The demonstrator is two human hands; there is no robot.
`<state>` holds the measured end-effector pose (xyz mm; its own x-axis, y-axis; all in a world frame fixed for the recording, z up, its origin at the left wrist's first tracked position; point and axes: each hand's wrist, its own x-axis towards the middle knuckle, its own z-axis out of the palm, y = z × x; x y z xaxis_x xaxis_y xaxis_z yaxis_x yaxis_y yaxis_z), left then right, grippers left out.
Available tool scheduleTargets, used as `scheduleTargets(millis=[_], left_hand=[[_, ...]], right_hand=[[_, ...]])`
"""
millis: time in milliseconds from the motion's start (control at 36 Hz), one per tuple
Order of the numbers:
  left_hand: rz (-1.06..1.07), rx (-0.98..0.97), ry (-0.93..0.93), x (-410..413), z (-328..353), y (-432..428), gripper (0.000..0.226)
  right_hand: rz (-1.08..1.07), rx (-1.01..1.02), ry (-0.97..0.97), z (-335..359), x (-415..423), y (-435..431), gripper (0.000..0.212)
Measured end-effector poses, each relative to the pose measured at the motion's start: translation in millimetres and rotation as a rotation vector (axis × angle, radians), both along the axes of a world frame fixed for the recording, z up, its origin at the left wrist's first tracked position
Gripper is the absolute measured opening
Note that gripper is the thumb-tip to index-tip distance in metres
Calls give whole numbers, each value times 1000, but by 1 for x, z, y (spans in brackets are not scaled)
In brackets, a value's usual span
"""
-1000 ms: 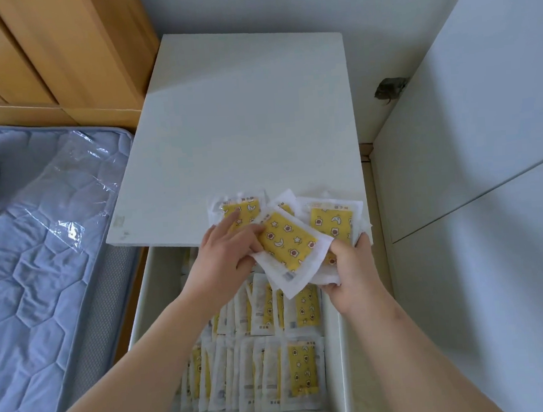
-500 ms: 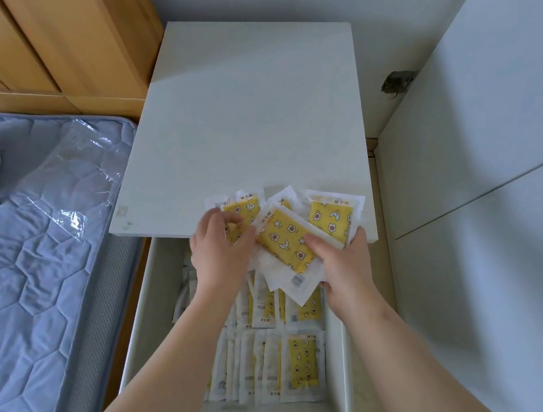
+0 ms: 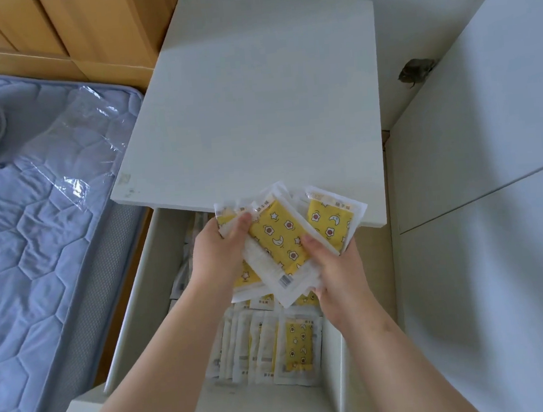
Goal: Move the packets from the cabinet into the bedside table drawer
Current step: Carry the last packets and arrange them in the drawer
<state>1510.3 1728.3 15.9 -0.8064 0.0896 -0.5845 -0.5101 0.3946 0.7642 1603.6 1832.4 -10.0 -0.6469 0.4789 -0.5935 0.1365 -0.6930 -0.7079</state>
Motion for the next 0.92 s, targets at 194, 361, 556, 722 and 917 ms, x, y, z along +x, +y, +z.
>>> scheduleTargets(millis=[194,361,556,722,917], left_hand=[[132,393,-250,23,-3,-20,26],[-105,465,-259,30,-28,-44,77],[-159,478,-278,16,-58,-78,59],[-146,435,-360,-1,-93,-71,30],[-88,476,-387,-7,-123,-46,23]], right_hand=[[94,25,6,-8,17,-22,36],[172,99,-18,-21,31,-41,38],[309,53,-45,-46,23,-61,14],[286,119,-153,-85,-9,-52,30],[201,251,-106,-118,-26,-28,18]])
